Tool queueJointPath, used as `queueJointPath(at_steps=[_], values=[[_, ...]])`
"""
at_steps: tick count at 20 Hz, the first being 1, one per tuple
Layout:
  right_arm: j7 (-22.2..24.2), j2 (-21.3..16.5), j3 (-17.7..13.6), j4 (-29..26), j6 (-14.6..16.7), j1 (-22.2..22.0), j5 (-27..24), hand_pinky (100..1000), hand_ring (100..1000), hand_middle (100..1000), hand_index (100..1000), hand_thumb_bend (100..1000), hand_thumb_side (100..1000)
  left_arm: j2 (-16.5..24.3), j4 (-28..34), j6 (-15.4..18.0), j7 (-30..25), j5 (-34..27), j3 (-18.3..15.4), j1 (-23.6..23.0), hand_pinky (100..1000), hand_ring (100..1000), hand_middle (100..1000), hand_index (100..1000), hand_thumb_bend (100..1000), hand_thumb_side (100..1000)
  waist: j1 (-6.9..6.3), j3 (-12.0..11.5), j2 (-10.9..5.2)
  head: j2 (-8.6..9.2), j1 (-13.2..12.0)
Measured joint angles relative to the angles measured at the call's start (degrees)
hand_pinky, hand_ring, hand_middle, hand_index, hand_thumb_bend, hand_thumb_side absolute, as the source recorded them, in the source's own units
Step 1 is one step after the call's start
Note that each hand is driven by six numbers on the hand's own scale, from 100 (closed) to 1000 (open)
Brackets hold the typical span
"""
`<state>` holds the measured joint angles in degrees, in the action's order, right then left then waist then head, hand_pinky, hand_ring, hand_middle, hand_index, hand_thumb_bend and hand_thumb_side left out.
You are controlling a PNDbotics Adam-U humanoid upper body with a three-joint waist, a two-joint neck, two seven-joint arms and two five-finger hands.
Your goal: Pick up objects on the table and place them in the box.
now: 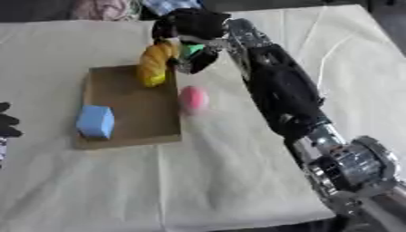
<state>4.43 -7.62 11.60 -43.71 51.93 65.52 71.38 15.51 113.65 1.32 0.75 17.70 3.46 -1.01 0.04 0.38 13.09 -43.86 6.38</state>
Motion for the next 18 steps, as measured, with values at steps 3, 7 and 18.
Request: queueJointPath(at_steps=[3, 7, 18], values=[[3.7, 1.7, 2.6, -0.9, 0.0, -0.3, -2.1, 877, 853, 805, 537, 100, 263, -0.4, 0.0, 0.0, -0.1, 0.0, 0.0, 0.0, 722, 565, 591, 821, 100, 656, 0.0, 0.0, 0.0, 0.0, 0.3], [9.3, 3.1, 4.7, -1.0, -0.1, -1.1, -4.0, 896, 880, 844, 844, 100, 285, -0.4, 0.0, -0.2, -0.3, 0.0, 0.0, 0.0, 723, 565, 591, 821, 100, 659, 0.11, -0.1, 0.0, 0.0, 0.4], [16.8, 3.1, 7.5, -5.9, -6.4, -0.6, -12.1, 924, 941, 941, 1000, 100, 437, -0.4, 0.0, -0.3, -0.7, 0.0, 0.0, 0.0, 725, 566, 592, 822, 100, 661, 0.42, -0.1, 0.0, 0.0, 0.9]])
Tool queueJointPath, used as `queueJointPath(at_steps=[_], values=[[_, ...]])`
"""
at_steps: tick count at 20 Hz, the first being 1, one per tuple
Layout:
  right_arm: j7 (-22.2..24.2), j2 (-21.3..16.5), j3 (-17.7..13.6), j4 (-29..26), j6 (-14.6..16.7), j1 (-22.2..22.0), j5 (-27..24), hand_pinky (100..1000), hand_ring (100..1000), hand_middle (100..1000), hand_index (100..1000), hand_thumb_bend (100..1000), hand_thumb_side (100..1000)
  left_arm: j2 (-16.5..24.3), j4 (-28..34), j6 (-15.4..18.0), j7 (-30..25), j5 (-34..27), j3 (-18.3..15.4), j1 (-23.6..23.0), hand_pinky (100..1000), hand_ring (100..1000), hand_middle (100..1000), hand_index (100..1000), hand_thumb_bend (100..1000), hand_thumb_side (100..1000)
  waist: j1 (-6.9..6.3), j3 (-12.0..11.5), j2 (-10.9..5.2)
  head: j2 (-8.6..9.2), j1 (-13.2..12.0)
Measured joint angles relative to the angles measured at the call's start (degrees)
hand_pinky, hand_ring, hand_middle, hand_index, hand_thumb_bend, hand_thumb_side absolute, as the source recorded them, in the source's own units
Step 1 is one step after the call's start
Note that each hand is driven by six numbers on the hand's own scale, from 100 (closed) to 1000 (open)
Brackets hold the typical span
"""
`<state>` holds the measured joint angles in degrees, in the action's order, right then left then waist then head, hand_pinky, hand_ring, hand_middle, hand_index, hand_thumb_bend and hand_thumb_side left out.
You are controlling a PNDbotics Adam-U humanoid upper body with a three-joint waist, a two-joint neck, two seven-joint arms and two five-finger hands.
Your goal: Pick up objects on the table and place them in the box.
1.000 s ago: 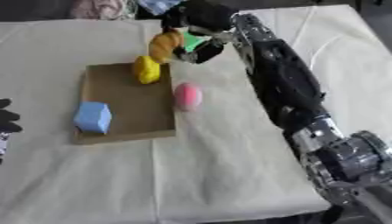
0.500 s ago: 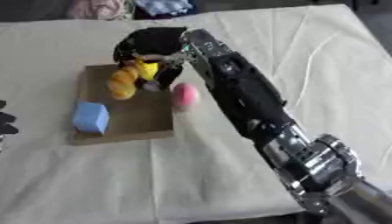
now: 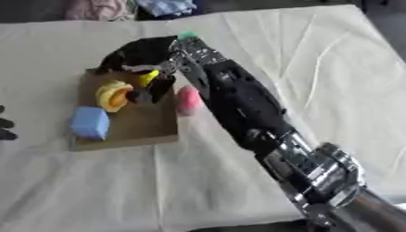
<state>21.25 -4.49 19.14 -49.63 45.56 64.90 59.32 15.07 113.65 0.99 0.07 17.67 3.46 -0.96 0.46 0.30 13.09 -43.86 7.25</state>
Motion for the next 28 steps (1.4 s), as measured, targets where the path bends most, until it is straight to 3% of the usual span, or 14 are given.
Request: queueJointPath(at_steps=[4, 6, 9, 12, 15, 18, 21, 28], values=[[2.2, -1.0, -0.1, -1.3, -2.2, 0.2, -4.1, 927, 939, 955, 1000, 100, 437, 0.0, 0.0, 0.0, 0.0, 0.0, 0.0, 0.0, 725, 567, 592, 822, 100, 662, 0.0, 0.0, 0.0, 0.0, 0.2], [3.2, -1.6, -1.7, -1.2, -3.2, 0.5, -7.0, 929, 939, 966, 998, 100, 390, 0.0, 0.0, 0.0, 0.0, 0.0, 0.0, 0.0, 725, 567, 593, 823, 100, 662, 0.01, 0.0, 0.0, 0.0, 0.3], [4.6, -2.5, -6.8, 0.8, -4.6, 1.4, -10.4, 941, 952, 982, 992, 100, 340, 0.0, 0.0, 0.0, 0.0, 0.0, 0.0, 0.0, 726, 567, 593, 823, 100, 663, 0.01, 0.1, 0.0, 0.0, 0.5], [5.1, -3.1, -13.7, 4.5, -5.1, 2.3, -10.6, 955, 960, 986, 982, 100, 338, 0.0, 0.0, 0.0, -0.1, 0.0, 0.0, 0.0, 726, 567, 593, 823, 100, 662, 0.01, 0.0, 0.0, 0.0, 0.6], [5.8, -3.1, -20.2, 8.0, -5.8, 3.1, -8.1, 960, 955, 979, 972, 100, 320, 0.0, 0.0, 0.0, -0.3, 0.0, 0.0, 0.0, 726, 567, 593, 823, 100, 663, 0.01, -0.5, 0.0, 0.0, 1.1], [6.1, -2.7, -24.8, 9.8, -6.2, 3.2, -4.2, 963, 952, 973, 968, 100, 276, 0.0, 0.0, 0.0, -0.5, 0.0, 0.1, 0.1, 727, 567, 593, 823, 100, 664, 0.01, -1.3, 0.0, 0.0, 1.9], [3.7, -1.7, -27.6, 10.7, -8.5, 3.2, 0.3, 980, 957, 974, 967, 100, 255, -0.1, 0.0, 0.1, -0.6, 0.0, 0.2, 0.4, 727, 567, 593, 823, 100, 662, 0.01, -2.3, 0.0, 0.0, 2.9], [-7.0, -1.2, -31.8, 13.0, -17.1, 3.1, 9.6, 1000, 962, 970, 962, 100, 219, -0.5, 0.0, 0.5, -1.0, 0.0, 0.5, 0.6, 728, 567, 593, 823, 100, 661, 0.01, -4.8, 0.06, 0.0, 5.8]])
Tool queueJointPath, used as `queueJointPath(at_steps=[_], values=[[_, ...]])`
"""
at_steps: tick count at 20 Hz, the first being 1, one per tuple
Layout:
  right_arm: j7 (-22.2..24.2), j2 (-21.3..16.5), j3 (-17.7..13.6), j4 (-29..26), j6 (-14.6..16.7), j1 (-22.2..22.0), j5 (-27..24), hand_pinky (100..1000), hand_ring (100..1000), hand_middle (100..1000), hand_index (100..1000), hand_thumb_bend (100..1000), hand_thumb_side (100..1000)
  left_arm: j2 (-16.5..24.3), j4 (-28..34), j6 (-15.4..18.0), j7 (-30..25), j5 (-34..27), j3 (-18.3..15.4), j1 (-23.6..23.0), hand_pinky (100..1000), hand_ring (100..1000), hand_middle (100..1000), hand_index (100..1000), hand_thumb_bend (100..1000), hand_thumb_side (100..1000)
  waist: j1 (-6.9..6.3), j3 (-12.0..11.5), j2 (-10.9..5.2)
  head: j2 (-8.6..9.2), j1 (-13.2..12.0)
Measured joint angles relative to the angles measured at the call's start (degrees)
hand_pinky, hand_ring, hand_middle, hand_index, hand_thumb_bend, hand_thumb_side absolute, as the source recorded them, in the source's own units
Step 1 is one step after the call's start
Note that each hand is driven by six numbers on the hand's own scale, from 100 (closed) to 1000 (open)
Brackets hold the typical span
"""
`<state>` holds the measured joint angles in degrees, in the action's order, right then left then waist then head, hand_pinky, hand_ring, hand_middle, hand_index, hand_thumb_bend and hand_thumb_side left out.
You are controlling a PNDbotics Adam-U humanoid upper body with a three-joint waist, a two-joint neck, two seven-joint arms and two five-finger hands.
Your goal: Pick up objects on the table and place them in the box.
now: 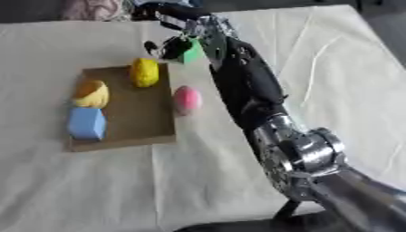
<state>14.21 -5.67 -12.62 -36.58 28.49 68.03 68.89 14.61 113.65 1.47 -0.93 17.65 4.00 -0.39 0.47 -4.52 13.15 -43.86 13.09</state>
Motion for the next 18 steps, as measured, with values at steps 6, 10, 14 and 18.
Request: queueJointPath(at_steps=[6, 10, 14, 18], values=[[-5.7, -0.3, -2.0, 2.8, -5.4, -0.1, 3.0, 1000, 956, 964, 959, 100, 280, 0.0, 0.0, 0.0, 0.0, 0.0, 0.0, 0.0, 728, 554, 593, 823, 100, 662, 0.0, -0.9, 0.0, 0.0, 1.3], [-7.7, -0.9, -2.4, 4.9, -7.9, -0.5, 3.6, 1000, 955, 962, 961, 100, 254, 0.0, 0.0, 0.0, -0.1, 0.0, 0.0, 0.0, 729, 543, 593, 824, 100, 665, 0.0, -1.0, 0.0, 0.0, 1.7], [-9.2, -1.4, -2.5, 6.6, -9.7, -0.5, 4.3, 1000, 955, 961, 963, 100, 282, -0.1, 0.0, -0.1, -0.3, 0.0, 0.0, 0.0, 729, 541, 594, 824, 100, 666, 0.0, -0.9, 0.0, 0.0, 1.7], [-10.5, -1.8, -2.4, 8.0, -11.1, -0.7, 4.9, 1000, 957, 960, 965, 100, 272, -0.1, 0.0, -0.1, -0.4, 0.0, 0.0, 0.0, 729, 540, 594, 824, 100, 668, 0.0, -0.9, 0.0, 0.0, 1.7]])
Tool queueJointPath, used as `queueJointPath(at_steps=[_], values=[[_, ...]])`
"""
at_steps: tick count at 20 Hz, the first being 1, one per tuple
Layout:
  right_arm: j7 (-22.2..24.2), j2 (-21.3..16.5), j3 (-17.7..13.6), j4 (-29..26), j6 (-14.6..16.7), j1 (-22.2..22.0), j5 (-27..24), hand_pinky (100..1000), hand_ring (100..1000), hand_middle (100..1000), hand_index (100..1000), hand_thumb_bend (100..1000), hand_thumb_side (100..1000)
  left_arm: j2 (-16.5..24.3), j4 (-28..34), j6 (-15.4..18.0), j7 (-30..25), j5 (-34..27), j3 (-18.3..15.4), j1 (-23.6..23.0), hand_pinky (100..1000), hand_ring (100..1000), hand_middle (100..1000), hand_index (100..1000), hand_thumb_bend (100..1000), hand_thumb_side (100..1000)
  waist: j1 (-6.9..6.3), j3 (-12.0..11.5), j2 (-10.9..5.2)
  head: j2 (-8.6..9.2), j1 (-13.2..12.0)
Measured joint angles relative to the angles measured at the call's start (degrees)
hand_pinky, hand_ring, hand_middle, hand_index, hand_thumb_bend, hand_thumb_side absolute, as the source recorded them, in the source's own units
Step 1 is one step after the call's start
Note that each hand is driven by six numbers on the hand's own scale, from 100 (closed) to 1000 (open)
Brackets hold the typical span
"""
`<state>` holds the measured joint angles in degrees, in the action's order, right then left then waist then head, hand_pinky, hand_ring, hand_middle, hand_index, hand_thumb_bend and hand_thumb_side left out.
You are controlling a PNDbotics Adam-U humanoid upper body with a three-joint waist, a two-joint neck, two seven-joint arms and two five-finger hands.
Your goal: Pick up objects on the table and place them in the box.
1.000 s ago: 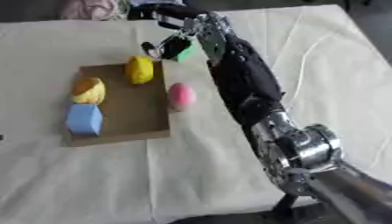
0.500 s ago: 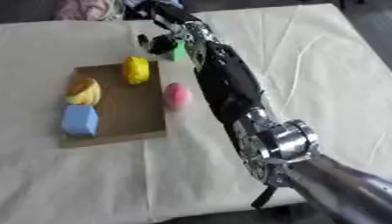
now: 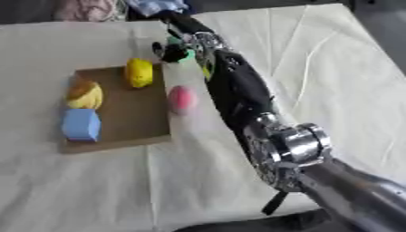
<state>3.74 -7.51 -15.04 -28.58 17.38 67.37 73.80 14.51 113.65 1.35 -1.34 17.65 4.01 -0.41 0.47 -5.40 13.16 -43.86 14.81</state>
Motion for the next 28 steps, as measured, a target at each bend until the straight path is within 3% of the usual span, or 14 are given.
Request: queueJointPath(at_steps=[7, 14, 20, 22, 23, 24, 25, 26, 28], values=[[-2.7, -0.5, 0.3, 1.7, -2.8, -0.3, 1.2, 1000, 969, 962, 967, 100, 213, -0.4, 0.0, 0.0, -0.1, 0.0, 0.0, 0.0, 730, 538, 594, 825, 100, 670, 0.0, 0.0, 0.0, 0.0, 0.1], [-4.5, -0.9, 1.0, 3.5, -5.3, -0.7, 2.1, 1000, 983, 964, 963, 100, 289, -0.4, 0.0, 0.0, -0.2, 0.0, 0.0, 0.0, 731, 537, 594, 825, 100, 671, 0.0, -0.1, 0.0, 0.0, 0.4], [-2.9, -1.0, 1.8, 5.2, -7.2, -0.7, 2.2, 1000, 972, 966, 909, 100, 399, -0.4, 0.0, -0.1, -0.3, 0.0, 0.0, 0.0, 732, 537, 594, 825, 100, 671, 0.0, -0.1, 0.0, 0.0, 0.5], [-2.2, -1.1, 2.1, 5.4, -7.6, -0.5, 2.2, 923, 913, 956, 867, 100, 302, -0.4, 0.0, -0.1, -0.3, 0.0, 0.0, 0.0, 732, 537, 594, 825, 100, 670, 0.0, -0.1, 0.0, 0.0, 0.5], [-1.8, -1.2, 2.1, 5.5, -7.6, -0.4, 2.2, 844, 839, 944, 833, 100, 245, -0.4, 0.0, -0.1, -0.3, 0.0, 0.0, 0.0, 732, 536, 594, 825, 100, 669, 0.0, -0.1, 0.0, 0.0, 0.6], [-1.6, -1.3, 2.2, 5.5, -7.6, -0.3, 2.2, 780, 772, 933, 803, 100, 242, -0.4, 0.0, -0.1, -0.3, 0.0, 0.0, 0.0, 732, 536, 594, 825, 100, 669, 0.0, -0.1, -0.01, 0.0, 0.6], [-1.5, -1.4, 2.2, 5.4, -7.5, -0.2, 2.2, 780, 772, 933, 803, 100, 242, -0.4, 0.0, -0.1, -0.3, 0.0, 0.0, 0.0, 732, 536, 594, 825, 100, 669, 0.0, -0.1, -0.02, 0.0, 0.7], [-1.4, -1.4, 2.2, 5.2, -7.4, -0.3, 2.1, 689, 647, 909, 760, 100, 228, -0.4, 0.0, -0.1, -0.3, 0.0, 0.0, 0.0, 732, 536, 594, 825, 100, 668, 0.0, 0.0, -0.03, 0.0, 0.7], [-1.9, -1.4, 2.1, 4.7, -6.8, -0.4, 1.9, 634, 566, 876, 721, 100, 216, -0.4, 0.0, -0.1, -0.3, 0.0, 0.0, 0.0, 732, 536, 594, 825, 100, 668, 0.0, 0.0, -0.03, 0.0, 0.7]])
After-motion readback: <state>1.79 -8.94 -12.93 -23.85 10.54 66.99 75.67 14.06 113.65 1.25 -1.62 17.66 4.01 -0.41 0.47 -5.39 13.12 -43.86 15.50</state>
